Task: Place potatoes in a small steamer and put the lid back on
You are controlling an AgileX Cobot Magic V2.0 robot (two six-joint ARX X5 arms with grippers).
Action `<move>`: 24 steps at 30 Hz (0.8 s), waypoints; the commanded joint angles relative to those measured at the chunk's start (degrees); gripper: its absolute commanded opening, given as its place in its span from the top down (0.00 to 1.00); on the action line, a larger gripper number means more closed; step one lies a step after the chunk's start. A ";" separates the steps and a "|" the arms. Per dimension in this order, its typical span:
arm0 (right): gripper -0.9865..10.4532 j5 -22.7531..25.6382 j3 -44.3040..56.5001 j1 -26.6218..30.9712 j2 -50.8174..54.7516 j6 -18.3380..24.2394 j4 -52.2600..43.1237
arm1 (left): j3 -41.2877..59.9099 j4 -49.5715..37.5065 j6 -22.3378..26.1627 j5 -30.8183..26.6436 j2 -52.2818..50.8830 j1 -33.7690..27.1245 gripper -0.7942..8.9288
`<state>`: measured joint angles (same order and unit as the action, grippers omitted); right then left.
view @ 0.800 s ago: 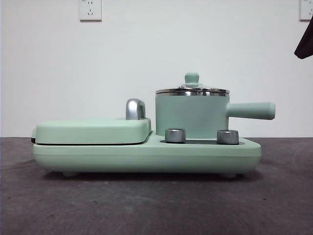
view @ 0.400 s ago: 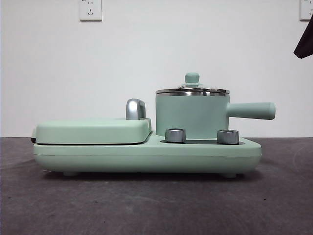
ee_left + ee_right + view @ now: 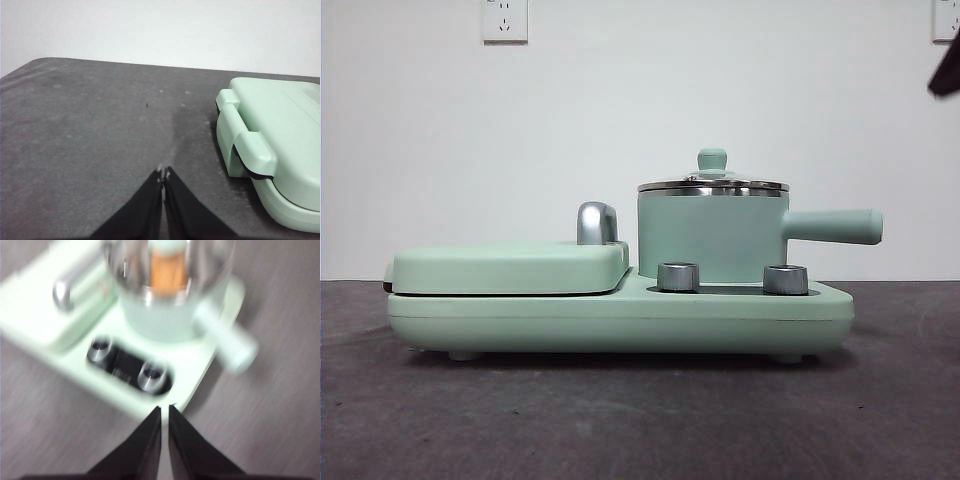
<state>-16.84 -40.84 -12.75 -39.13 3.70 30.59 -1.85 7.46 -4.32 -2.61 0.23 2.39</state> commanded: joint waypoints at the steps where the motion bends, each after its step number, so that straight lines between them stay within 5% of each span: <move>1: 0.90 0.44 9.03 3.52 6.86 4.09 -12.37 | 1.14 -0.68 -0.50 0.24 0.00 -0.02 0.91; 5: 0.90 3.76 25.24 7.96 20.00 3.87 -25.44 | 1.14 -0.66 -0.50 0.24 0.00 -0.02 0.91; 11: 0.90 9.86 38.93 9.29 35.65 1.60 -28.46 | 1.14 -0.68 -0.50 0.24 0.00 -0.02 0.91; 24: 0.90 12.41 40.11 9.49 38.93 -0.26 -28.28 | 1.14 -0.87 -0.50 0.22 0.00 -0.02 0.91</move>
<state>-4.49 -0.93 -3.31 -0.19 4.38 2.92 -1.85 7.38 -4.34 -2.63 0.25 2.39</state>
